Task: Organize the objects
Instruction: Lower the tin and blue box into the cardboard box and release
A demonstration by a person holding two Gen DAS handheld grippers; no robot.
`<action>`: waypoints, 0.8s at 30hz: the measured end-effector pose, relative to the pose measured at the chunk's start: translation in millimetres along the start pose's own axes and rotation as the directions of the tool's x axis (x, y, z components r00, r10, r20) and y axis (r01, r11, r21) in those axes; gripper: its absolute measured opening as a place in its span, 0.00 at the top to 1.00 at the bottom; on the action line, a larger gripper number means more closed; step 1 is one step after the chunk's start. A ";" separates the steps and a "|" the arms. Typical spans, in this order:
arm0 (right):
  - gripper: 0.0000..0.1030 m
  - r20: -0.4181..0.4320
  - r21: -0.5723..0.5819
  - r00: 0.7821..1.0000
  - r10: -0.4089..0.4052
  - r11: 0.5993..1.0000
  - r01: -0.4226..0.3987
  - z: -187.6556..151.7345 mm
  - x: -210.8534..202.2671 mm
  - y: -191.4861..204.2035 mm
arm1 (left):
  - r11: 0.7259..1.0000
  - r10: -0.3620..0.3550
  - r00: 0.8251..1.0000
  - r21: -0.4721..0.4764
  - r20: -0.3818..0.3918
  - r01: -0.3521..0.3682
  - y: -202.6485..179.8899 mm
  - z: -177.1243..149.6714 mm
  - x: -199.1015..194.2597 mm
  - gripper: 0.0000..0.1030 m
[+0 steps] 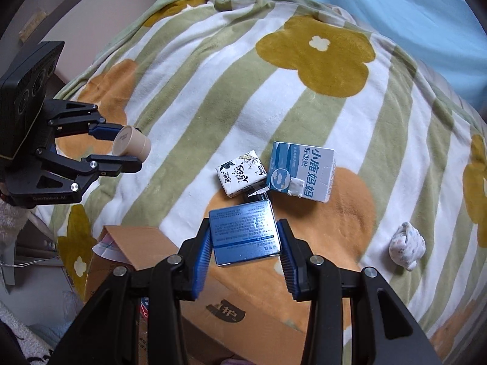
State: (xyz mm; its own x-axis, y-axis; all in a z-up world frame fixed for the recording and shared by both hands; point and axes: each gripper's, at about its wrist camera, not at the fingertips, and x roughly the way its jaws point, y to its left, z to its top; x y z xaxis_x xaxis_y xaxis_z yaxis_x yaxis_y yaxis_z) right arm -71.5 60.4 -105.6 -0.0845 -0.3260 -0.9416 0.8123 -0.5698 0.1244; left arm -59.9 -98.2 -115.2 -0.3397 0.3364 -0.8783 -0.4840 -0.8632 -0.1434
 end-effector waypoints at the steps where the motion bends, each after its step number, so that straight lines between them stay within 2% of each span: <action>1: 0.63 0.010 0.003 1.000 -0.008 1.000 0.008 -3.1 -4.1 3.7 | 1.000 0.003 1.000 -0.014 0.009 -0.003 -6.1 -2.0 -5.7 0.70; 8: 0.63 0.062 0.022 0.997 -0.047 0.999 0.046 -40.7 -46.3 14.6 | 0.991 0.017 0.999 -0.134 0.034 -0.012 -50.8 -23.1 -31.6 0.70; 14: 0.63 0.071 0.026 0.995 -0.071 0.997 0.069 -84.8 -71.2 20.0 | 0.984 0.071 0.997 -0.164 0.025 -0.066 -94.5 -43.4 -38.6 0.70; 24: 0.63 0.049 0.120 0.995 -0.085 0.990 0.079 -149.2 -60.7 20.0 | 0.971 0.090 0.995 -0.221 -0.037 -0.096 -149.0 -82.2 0.5 0.70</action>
State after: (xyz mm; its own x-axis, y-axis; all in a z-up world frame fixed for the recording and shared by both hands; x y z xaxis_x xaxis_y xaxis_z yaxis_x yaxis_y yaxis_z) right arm 36.0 181.3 -92.7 -0.1813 -0.3128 -0.9324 0.7278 -0.6803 0.0867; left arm 78.4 -0.4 -131.8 -0.3515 0.2430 -0.9041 -0.2588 -0.9533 -0.1556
